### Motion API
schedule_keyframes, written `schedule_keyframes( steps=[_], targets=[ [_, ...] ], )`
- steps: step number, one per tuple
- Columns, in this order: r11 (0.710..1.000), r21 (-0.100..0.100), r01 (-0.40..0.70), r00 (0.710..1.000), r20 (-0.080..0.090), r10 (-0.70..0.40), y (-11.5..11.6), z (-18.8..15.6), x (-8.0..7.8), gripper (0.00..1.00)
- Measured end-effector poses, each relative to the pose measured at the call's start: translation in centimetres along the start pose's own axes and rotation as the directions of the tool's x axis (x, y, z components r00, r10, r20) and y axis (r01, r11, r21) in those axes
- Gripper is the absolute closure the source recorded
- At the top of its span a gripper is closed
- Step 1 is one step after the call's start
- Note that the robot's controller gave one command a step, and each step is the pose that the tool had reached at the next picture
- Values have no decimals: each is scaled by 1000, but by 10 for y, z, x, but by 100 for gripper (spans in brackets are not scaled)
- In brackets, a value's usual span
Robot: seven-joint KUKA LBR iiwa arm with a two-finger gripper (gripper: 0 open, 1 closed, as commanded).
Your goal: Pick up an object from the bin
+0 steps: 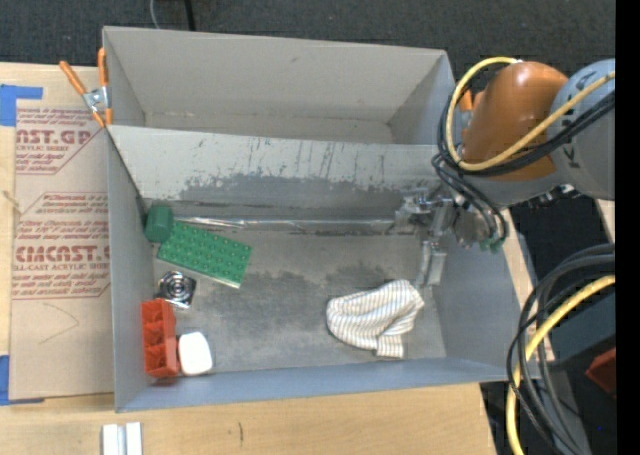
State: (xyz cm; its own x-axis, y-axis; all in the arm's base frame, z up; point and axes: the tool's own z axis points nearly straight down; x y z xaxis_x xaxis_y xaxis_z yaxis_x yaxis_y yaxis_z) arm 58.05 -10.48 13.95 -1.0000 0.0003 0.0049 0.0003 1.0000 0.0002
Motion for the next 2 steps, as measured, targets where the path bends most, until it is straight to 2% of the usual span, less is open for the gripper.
schedule_keyframes(
  steps=[1,2],
  targets=[
    [1000,1,1,1000,7,-1,0,-5,-1,0],
    [997,5,79,997,15,-79,15,15,17,0]
  ],
)
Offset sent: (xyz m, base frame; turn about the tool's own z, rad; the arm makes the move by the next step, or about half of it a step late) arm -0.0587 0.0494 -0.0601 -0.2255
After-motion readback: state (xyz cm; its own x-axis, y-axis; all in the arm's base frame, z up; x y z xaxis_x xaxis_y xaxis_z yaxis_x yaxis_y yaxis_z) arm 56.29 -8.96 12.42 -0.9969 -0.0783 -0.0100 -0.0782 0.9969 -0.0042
